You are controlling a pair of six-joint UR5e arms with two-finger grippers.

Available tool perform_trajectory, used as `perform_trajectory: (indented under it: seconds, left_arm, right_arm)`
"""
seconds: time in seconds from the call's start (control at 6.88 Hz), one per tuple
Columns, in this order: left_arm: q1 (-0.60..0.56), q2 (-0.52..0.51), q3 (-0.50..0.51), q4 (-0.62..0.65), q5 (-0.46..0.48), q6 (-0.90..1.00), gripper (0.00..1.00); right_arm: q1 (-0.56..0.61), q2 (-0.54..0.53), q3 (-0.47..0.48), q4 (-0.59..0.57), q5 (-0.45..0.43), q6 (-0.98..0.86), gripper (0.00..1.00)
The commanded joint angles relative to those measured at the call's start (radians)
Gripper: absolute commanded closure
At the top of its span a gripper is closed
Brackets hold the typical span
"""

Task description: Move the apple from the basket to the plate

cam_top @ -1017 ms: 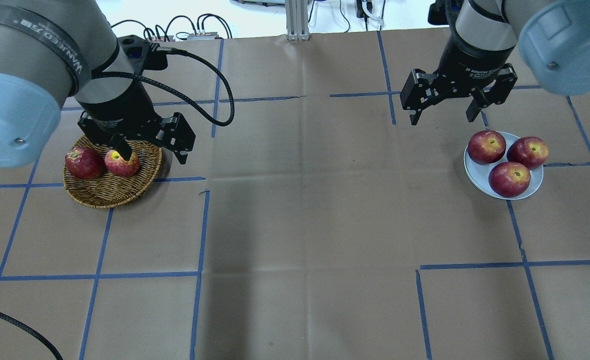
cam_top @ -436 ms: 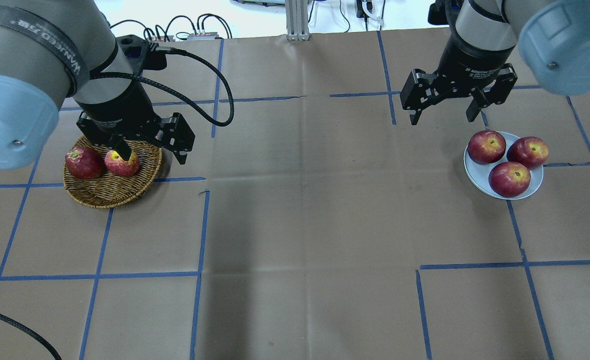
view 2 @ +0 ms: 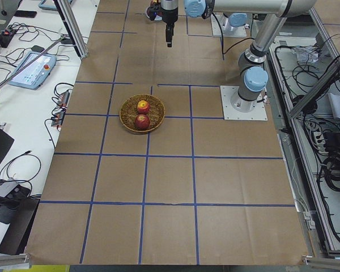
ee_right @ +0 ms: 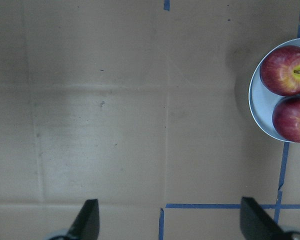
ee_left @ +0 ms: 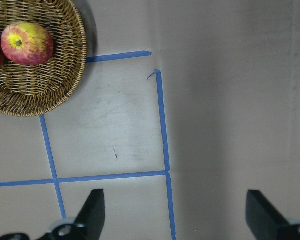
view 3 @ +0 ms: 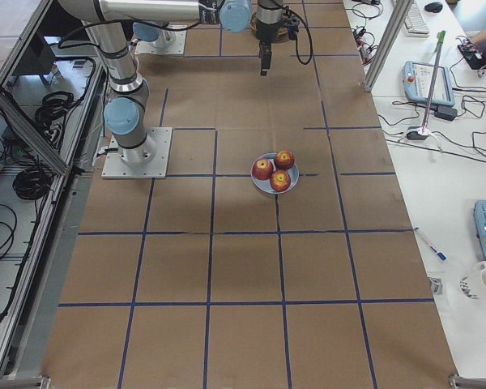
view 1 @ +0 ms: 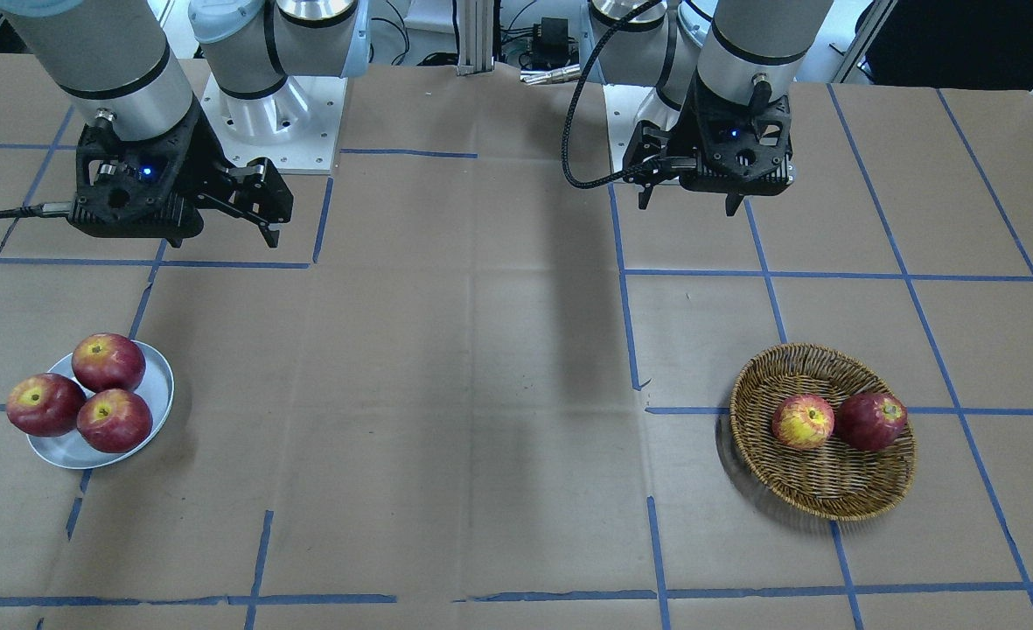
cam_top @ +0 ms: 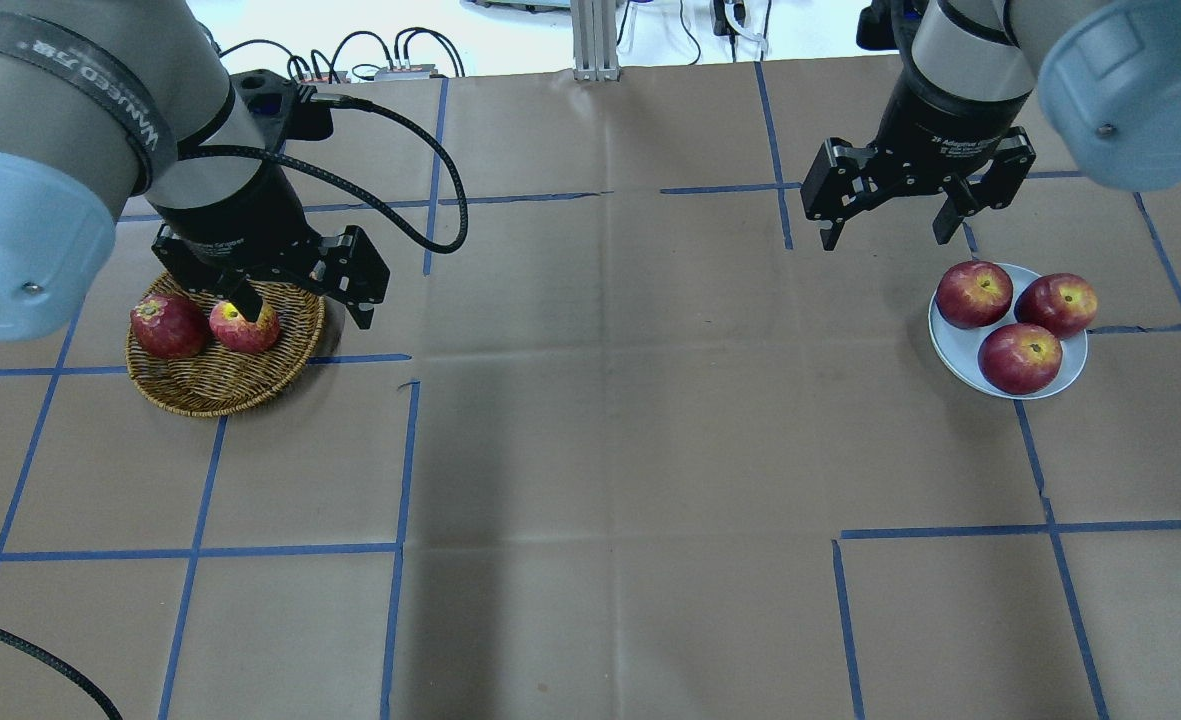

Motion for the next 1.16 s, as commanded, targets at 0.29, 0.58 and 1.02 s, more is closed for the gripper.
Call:
perform_trajectory:
  seconds: [0.29,0.58,1.02]
  left_arm:
    - [0.002,-0.003,-0.004,0.000,0.000,0.002,0.00]
    - [0.023,-0.030,-0.007,0.014,0.015,0.050,0.00]
    - [0.157,-0.142,-0.015,0.161,0.015,0.365,0.01]
  right_arm:
    - [0.000,0.000,0.000,0.001,0.000,0.000,0.00]
    - [0.000,0.000,0.000,0.001,0.000,0.000,0.00]
    - [0.000,0.000,0.000,0.001,0.000,0.000,0.00]
